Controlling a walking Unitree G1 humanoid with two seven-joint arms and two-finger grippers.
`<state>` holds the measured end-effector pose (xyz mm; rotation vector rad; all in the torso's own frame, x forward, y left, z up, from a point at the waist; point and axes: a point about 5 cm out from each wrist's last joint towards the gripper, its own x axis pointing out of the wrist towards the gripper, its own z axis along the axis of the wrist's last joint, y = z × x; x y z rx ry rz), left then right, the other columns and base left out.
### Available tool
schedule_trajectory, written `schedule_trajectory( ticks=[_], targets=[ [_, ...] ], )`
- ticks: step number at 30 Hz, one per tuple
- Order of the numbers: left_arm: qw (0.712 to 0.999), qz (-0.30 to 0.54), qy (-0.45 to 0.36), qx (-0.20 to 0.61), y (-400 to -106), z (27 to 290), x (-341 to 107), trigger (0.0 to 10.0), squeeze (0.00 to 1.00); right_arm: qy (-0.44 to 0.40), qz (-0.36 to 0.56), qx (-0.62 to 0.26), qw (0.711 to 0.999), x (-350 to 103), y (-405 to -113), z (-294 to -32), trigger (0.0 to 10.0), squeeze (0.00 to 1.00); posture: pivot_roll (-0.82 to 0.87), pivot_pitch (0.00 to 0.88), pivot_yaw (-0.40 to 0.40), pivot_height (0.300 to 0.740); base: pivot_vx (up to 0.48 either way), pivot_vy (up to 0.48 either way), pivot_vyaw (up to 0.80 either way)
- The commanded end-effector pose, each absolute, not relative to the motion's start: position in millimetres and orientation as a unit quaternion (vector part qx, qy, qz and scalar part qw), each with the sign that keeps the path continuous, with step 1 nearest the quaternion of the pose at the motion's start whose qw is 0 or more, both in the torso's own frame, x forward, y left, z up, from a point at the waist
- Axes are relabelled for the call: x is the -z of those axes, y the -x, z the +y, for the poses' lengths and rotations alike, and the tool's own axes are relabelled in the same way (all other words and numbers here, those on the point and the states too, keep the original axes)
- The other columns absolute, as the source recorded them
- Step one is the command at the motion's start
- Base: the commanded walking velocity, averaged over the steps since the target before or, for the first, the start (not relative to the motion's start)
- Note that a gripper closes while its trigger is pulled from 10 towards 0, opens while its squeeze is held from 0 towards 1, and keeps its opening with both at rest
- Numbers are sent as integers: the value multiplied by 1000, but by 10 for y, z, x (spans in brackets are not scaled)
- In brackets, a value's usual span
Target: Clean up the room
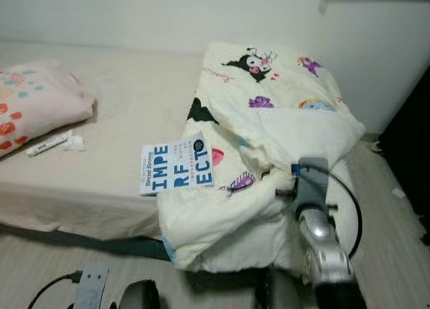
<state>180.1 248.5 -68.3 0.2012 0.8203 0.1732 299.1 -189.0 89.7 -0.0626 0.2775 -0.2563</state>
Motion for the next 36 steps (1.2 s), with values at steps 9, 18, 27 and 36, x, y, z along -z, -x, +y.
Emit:
schedule_trajectory(
  ticks=[9, 18, 27, 36],
  targets=[
    [897, 423, -105, -71, -1690, 2478, 747, 10000, 0, -74, 222, 262, 936, -648, -2356, -2215, 0, 0, -19, 95, -34, 530, 0, 0, 0],
    [893, 434, -110, -57, -1651, 2459, 773, 10000, 0, -68, 229, 351, 905, -668, -2169, -2524, 10000, 557, -30, 95, -22, 530, 0, 0, 0],
    [884, 449, -121, -42, -1596, 2456, 803, 10000, 0, -169, 308, 338, 873, -498, -2038, -2368, 10000, 1000, -30, 89, -25, 530, 0, 0, 0],
    [877, 462, -125, -35, -1532, 2437, 838, 10000, 0, -125, 121, 298, 939, -1112, -2377, -2588, 10000, 412, -29, 93, -21, 530, 0, 0, 0]
  ],
)
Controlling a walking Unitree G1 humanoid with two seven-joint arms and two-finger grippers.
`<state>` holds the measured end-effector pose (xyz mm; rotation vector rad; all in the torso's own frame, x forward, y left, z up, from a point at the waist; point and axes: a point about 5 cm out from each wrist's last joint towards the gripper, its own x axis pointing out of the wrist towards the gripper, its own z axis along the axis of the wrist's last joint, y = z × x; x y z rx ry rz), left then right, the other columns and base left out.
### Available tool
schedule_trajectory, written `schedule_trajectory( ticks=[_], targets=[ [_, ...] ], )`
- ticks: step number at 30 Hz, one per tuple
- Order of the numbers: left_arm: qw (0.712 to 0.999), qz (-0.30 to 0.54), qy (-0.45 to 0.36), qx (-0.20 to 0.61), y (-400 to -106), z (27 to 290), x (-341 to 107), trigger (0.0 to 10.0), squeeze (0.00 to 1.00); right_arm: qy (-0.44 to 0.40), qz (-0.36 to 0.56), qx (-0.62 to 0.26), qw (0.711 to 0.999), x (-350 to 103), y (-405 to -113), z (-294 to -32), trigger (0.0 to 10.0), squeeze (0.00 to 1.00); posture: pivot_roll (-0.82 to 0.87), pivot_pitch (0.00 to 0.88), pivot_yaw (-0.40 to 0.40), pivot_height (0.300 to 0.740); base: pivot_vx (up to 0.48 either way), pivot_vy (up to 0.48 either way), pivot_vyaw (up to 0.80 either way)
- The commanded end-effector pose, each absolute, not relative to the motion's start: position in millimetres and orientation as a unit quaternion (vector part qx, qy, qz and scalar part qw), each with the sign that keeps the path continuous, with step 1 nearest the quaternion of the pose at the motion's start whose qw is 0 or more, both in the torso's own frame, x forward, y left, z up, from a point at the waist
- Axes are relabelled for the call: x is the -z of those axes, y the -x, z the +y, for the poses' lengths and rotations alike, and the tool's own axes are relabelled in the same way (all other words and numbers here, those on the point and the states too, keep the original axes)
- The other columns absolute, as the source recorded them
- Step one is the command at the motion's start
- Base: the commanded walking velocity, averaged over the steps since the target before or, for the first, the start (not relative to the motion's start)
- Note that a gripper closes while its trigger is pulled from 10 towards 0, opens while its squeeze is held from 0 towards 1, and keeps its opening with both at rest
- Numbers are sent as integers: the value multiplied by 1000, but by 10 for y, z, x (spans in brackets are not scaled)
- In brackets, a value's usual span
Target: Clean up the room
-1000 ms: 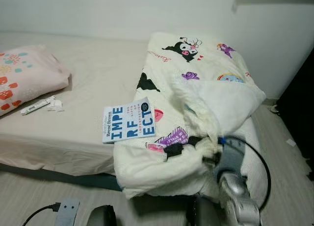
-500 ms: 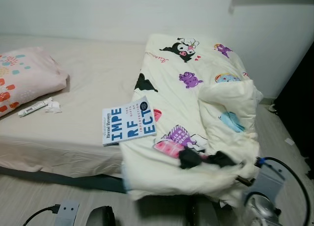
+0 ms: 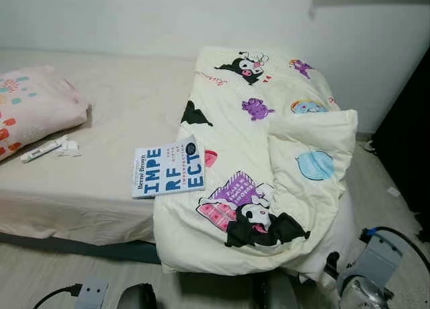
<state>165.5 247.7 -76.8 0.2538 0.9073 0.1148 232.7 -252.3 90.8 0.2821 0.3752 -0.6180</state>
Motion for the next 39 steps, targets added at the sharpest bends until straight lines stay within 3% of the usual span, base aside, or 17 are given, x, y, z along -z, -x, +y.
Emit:
schedule_trajectory(
  ticks=[1, 2, 5, 9, 18, 23, 37, 38, 39],
  targets=[
    [877, 462, -125, -35, -1532, 2437, 838, 10000, 0, -125, 121, 298, 939, -1112, -2377, -2588, 10000, 412, -29, 93, -21, 530, 0, 0, 0],
    [877, 463, -125, -35, -1525, 2434, 842, 10000, 0, -103, 62, 291, 949, -1326, -2462, -2715, 10000, 0, -29, 93, -21, 530, 0, 0, 0],
    [875, 466, -125, -33, -1504, 2422, 853, 10000, 0, -121, -45, 244, 961, -1732, -2686, -3021, 10000, 0, -18, 98, -6, 530, 0, 0, 0],
    [875, 467, -129, -28, -1491, 2417, 859, 10000, 0, -145, -74, 194, 967, -1835, -2877, -3195, 10000, 0, -1, 106, 1, 530, 0, 0, 0],
    [875, 463, -138, -30, -1458, 2519, 836, 10000, 0, -203, -74, 123, 969, -1798, -3052, -3298, 10000, 0, 62, 149, 18, 530, 0, 0, 0],
    [876, 456, -152, -44, -1359, 2775, 771, 10000, 0, -223, -83, 11, 971, -1866, -3196, -3304, 10000, 0, 115, 210, 34, 530, 0, 0, 0],
    [879, 448, -158, -36, -1236, 2830, 767, 10000, 0, -151, -62, 29, 986, -2027, -3243, -3601, 10000, 0, 114, 272, 51, 530, 0, 0, 0],
    [880, 446, -158, -34, -1245, 2828, 763, 10000, 0, -148, -65, 20, 987, -2052, -3247, -3605, 7255, 0, 113, 272, 51, 530, 0, 0, 0],
    [880, 446, -158, -34, -1245, 2828, 763, 10000, 0, -148, -65, 20, 987, -2052, -3247, -3605, 7255, 0, 113, 272, 51, 530, 0, 0, 0]
  ],
)
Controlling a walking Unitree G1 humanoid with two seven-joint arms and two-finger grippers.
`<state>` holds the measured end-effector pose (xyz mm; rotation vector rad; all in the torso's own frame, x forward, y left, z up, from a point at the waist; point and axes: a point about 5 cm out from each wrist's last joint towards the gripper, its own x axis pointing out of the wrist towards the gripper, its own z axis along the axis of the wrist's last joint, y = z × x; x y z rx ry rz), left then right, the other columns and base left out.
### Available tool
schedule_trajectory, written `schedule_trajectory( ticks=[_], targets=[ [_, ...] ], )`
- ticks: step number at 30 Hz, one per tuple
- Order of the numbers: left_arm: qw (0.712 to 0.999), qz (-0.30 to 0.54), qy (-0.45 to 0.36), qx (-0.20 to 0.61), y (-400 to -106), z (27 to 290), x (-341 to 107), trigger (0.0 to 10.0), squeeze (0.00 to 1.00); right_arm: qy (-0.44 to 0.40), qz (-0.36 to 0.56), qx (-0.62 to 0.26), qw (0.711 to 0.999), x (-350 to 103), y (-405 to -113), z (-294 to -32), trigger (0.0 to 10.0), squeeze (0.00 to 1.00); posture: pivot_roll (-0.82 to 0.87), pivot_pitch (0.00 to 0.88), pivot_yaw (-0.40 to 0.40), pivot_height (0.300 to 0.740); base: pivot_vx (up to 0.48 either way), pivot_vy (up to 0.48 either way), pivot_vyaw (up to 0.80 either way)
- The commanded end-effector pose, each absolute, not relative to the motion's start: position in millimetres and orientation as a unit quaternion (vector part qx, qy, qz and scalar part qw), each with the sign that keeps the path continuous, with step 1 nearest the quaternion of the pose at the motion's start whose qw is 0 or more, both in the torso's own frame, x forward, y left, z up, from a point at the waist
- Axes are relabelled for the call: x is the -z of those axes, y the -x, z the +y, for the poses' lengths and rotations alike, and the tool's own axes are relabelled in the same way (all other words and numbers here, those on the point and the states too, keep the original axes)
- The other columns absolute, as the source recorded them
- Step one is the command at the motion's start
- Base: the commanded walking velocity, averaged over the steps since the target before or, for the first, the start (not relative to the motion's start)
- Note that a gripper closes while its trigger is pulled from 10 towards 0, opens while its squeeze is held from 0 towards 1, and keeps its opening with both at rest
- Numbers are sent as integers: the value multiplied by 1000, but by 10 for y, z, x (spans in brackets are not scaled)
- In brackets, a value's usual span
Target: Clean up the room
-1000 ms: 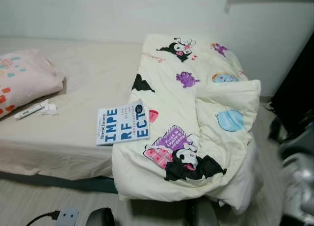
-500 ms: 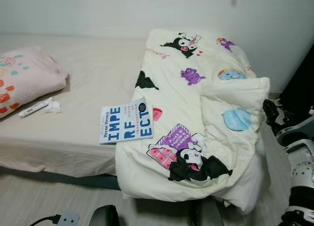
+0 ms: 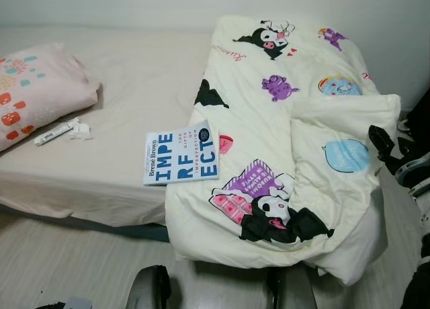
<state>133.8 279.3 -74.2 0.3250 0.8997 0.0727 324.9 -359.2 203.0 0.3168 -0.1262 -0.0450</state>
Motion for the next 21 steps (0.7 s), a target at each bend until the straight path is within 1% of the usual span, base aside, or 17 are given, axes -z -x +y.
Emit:
schedule_trajectory(
  ticks=[1, 11, 12, 13, 14, 15, 16, 17, 18, 19, 20, 21],
  targets=[
    [881, 444, -158, -32, -1259, 2826, 758, 10000, 0, -142, -65, 7, 988, -2072, -3254, -3610, 0, 0, 111, 271, 52, 530, 0, 0, 0],
    [887, 434, -157, -31, -1356, 2810, 730, 10000, 0, -124, -63, -17, 990, -2106, -3222, -3654, 0, 0, 92, 250, 43, 530, 0, 0, 0],
    [888, 432, -156, -30, -1372, 2789, 732, 10000, 0, -117, -67, -7, 991, -2127, -3175, -3723, 0, 0, 88, 244, 43, 530, 0, 0, 0],
    [889, 431, -155, -29, -1383, 2769, 736, 10000, 0, -105, -72, 14, 992, -2154, -3116, -3808, 0, 0, 77, 237, 39, 530, 0, 0, 0],
    [889, 431, -154, -28, -1391, 2751, 741, 10000, 0, -91, -80, 58, 991, -2195, -3014, -3940, 0, 0, 66, 229, 34, 530, 0, 0, 0],
    [889, 431, -154, -28, -1391, 2751, 741, 10000, 0, -91, -80, 58, 991, -2195, -3014, -3940, 0, 0, 66, 229, 34, 530, 0, 0, 0],
    [889, 432, -153, -27, -1397, 2737, 745, 10000, 0, -76, -85, 105, 988, -2234, -2898, -4069, 0, 0, 61, 226, 29, 530, 0, 0, 0],
    [889, 432, -153, -27, -1397, 2737, 745, 10000, 0, -76, -85, 105, 988, -2234, -2898, -4069, 0, 0, 61, 226, 29, 530, 0, 0, 0],
    [888, 432, -152, -26, -1407, 2722, 749, 10000, 0, -62, -86, 167, 980, -2255, -2730, -4214, 0, 0, 50, 220, 28, 530, 0, 0, 0],
    [888, 432, -152, -26, -1407, 2722, 749, 10000, 0, -62, -86, 167, 980, -2255, -2730, -4214, 0, 0, 50, 220, 28, 530, 0, 0, 0],
    [888, 433, -151, -25, -1417, 2709, 752, 10000, 0, -53, -77, 223, 970, -2240, -2558, -4329, 0, 0, 37, 217, 31, 530, 0, 0, 0],
    [888, 433, -151, -25, -1417, 2709, 752, 10000, 0, -53, -77, 223, 970, -2240, -2558, -4329, 0, 0, 37, 217, 31, 530, 0, 0, 0]
  ],
)
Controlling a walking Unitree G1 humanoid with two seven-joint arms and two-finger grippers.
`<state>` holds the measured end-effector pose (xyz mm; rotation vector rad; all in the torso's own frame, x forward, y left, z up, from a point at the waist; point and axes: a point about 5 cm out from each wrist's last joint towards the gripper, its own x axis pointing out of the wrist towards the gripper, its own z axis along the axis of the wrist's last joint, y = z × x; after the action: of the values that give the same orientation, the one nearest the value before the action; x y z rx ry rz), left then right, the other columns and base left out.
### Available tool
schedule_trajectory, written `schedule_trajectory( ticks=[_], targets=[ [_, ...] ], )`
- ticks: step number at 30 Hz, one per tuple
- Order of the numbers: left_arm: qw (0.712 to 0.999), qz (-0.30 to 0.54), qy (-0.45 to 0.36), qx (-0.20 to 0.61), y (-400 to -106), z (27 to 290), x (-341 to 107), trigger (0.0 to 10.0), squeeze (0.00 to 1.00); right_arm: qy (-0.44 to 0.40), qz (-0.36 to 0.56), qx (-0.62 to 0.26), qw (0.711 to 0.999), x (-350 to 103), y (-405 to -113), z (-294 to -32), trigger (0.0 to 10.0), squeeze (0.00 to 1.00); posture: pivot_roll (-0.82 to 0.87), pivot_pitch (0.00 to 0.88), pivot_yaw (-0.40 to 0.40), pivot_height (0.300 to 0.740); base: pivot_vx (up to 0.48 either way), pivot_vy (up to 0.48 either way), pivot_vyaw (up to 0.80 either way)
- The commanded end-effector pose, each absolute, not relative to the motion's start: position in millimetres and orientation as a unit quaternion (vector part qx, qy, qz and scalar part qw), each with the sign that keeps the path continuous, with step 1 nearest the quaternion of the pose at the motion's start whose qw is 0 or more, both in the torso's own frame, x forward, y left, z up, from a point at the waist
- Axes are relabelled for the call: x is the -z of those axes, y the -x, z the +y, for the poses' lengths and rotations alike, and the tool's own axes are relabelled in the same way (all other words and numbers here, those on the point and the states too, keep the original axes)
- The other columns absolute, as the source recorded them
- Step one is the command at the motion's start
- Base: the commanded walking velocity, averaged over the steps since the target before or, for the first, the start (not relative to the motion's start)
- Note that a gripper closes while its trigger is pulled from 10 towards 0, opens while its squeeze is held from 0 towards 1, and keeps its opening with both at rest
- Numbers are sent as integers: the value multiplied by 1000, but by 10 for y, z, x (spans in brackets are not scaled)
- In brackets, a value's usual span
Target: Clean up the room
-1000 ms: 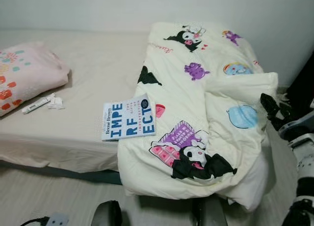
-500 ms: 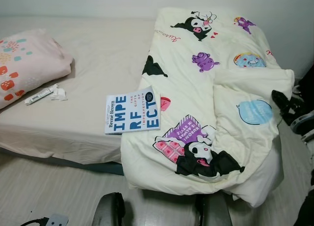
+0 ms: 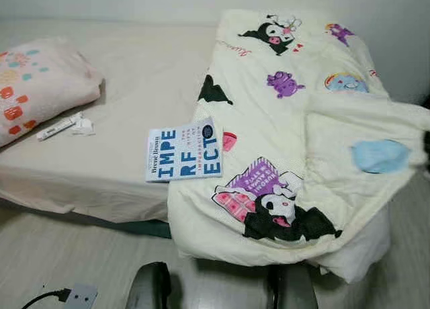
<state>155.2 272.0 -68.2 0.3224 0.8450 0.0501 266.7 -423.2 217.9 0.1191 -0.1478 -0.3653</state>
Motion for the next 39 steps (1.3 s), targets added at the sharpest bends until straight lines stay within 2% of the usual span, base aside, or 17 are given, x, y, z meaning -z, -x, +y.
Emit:
schedule_trajectory(
  ticks=[1, 2, 3, 4, 6, 7, 9, 10, 11, 13, 18, 19, 20, 24, 25, 35, 39],
  targets=[
    [888, 433, -151, -25, -1417, 2709, 752, 10000, 0, -53, -77, 223, 970, -2240, -2558, -4329, 0, 0, 37, 217, 31, 530, 0, 0, 0],
    [887, 436, -150, -21, -1428, 2690, 757, 10000, 0, -59, -62, 289, 953, -2163, -2341, -4427, 0, 0, 13, 213, 39, 530, 0, 0, 0],
    [887, 436, -150, -21, -1428, 2690, 757, 10000, 0, -59, -62, 289, 953, -2163, -2341, -4427, 0, 0, 13, 213, 39, 530, 0, 0, 0],
    [886, 438, -151, -15, -1434, 2673, 762, 10000, 0, -76, -47, 333, 939, -2066, -2153, -4476, 0, 0, 13, 213, 39, 530, 0, 0, 0],
    [886, 438, -151, -15, -1434, 2673, 762, 10000, 0, -76, -47, 333, 939, -2066, -2153, -4476, 0, 0, 13, 213, 39, 530, 0, 0, 0],
    [885, 440, -153, -7, -1454, 2652, 766, 10000, 0, -93, -2, 363, 927, -1760, -1927, -4411, 0, 0, -19, 207, 51, 530, 0, 0, 0],
    [885, 440, -153, -7, -1454, 2652, 766, 10000, 0, -93, -2, 363, 927, -1760, -1927, -4411, 0, 0, -19, 207, 51, 530, 0, 0, 0],
    [884, 441, -155, 0, -1487, 2629, 764, 10000, 0, -108, 50, 392, 912, -1433, -1705, -4321, 0, 0, -25, 199, 54, 530, 0, 0, 0],
    [884, 441, -155, 0, -1487, 2629, 764, 10000, 0, -108, 50, 392, 912, -1433, -1705, -4321, 0, 0, -25, 199, 54, 530, 0, 0, 0],
    [885, 438, -157, 9, -1569, 2593, 747, 10000, 0, -142, 141, 415, 888, -865, -1453, -4022, 0, 0, -31, 184, 56, 530, 0, 0, 0],
    [886, 436, -157, 13, -1611, 2570, 739, 10000, 0, -160, 193, 411, 876, -567, -1440, -3821, 0, 0, -30, 172, 49, 530, 0, 0, 0],
    [886, 436, -157, 13, -1619, 2561, 739, 10000, 0, -160, 220, 410, 871, -460, -1447, -3750, 4392, 0, -25, 167, 42, 530, 0, 0, 0],
    [886, 437, -155, 12, -1616, 2554, 743, 10000, 0, -150, 246, 416, 862, -370, -1432, -3722, 10000, 0, -24, 163, 36, 530, 0, 0, 0],
    [886, 438, -153, 11, -1606, 2543, 752, 10000, 0, -143, 262, 422, 856, -327, -1416, -3699, 10000, 8, -20, 157, 30, 530, 0, 0, 0],
    [885, 440, -150, 10, -1586, 2530, 765, 10000, 0, -135, 268, 426, 854, -324, -1404, -3688, 10000, 992, -19, 153, 28, 530, 0, 0, 0],
    [886, 444, -131, -5, -1566, 2487, 792, 10000, 0, -97, 243, 428, 865, -538, -1579, -3680, 10000, 1000, -18, 120, 10, 530, 0, 0, 0],
    [897, 420, -113, -74, -1696, 2633, 693, 10000, 0, -58, 218, 444, 867, -901, -1731, -3829, 10000, 1000, -13, 93, -2, 530, 0, 0, 0]
  ],
)
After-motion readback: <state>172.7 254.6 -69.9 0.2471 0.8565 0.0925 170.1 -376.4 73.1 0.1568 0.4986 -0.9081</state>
